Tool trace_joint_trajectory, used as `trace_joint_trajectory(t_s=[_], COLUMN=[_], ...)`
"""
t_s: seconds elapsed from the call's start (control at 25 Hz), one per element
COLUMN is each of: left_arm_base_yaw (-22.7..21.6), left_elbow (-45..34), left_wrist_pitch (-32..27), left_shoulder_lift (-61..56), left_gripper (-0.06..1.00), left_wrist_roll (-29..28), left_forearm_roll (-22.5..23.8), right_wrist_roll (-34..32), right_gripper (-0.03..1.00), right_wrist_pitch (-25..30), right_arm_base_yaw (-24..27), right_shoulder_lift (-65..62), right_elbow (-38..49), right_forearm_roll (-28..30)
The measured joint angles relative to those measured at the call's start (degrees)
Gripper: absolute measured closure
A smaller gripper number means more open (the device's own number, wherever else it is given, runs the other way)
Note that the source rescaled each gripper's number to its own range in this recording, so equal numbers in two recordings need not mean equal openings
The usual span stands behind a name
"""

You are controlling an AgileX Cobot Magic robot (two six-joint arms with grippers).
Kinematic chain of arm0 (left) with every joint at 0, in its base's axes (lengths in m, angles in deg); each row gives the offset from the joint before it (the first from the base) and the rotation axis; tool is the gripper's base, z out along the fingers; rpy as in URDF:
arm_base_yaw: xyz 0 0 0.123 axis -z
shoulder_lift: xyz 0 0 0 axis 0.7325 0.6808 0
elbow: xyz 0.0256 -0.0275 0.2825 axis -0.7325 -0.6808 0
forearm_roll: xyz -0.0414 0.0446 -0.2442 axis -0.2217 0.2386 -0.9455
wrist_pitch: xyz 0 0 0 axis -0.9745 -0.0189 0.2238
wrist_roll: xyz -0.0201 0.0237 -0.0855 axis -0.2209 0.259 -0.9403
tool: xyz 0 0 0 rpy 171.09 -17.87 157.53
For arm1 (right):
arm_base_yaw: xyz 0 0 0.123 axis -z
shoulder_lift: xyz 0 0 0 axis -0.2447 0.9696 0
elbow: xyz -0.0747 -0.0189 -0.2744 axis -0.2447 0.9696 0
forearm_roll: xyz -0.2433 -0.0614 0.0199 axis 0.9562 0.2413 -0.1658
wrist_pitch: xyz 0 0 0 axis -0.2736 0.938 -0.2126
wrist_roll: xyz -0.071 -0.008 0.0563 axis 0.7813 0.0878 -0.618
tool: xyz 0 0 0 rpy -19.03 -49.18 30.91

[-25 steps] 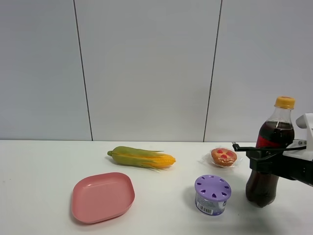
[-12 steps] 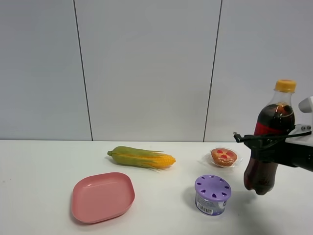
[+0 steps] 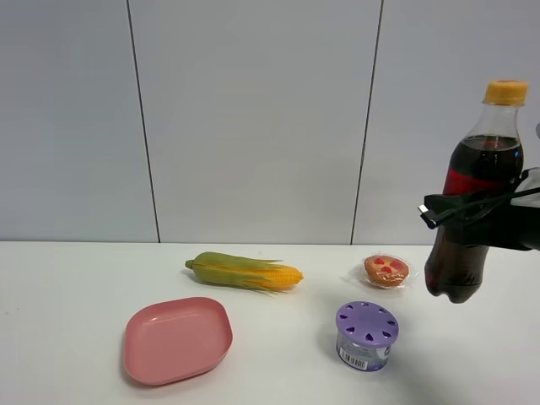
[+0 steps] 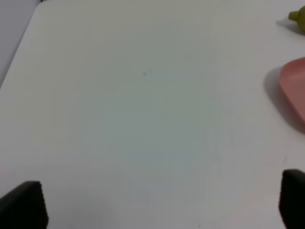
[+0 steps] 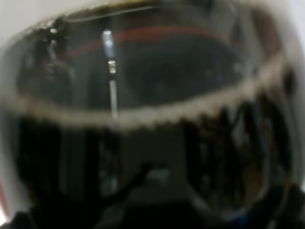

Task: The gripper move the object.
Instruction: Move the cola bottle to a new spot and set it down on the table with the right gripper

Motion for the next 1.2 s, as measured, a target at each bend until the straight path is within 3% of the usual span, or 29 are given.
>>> trace_joint_trajectory(t_s=[0.16,0.4,0.92,1.2], left_arm_base_yaw=[0.00,0.00,0.00,0.00], left_elbow=[0.00,0.00,0.00,0.00], left_wrist_pitch=[0.00,0.00,0.00,0.00], left_shoulder_lift=[0.00,0.00,0.00,0.00], left_gripper=[-0.06,-0.06,-0.06,-0.06], left_wrist_roll=[0.00,0.00,0.00,0.00], left_forearm_roll=[0.00,0.00,0.00,0.00], right_wrist_roll=[-1.73,-2.03,-4.70,-4.70], right_gripper=[0.97,0.97,0.97,0.97], right_wrist_pitch=[6.32,10.69,13.17,13.23], right_arm_base_yaw=[-3.86,-7.45,-19.57,-25.33], right_shoulder_lift=[0.04,0.53,18.00,23.79], right_elbow=[-4.67,-13.38,-30.41,-33.16], right_forearm_roll=[0.71,2.32,4.16,3.14])
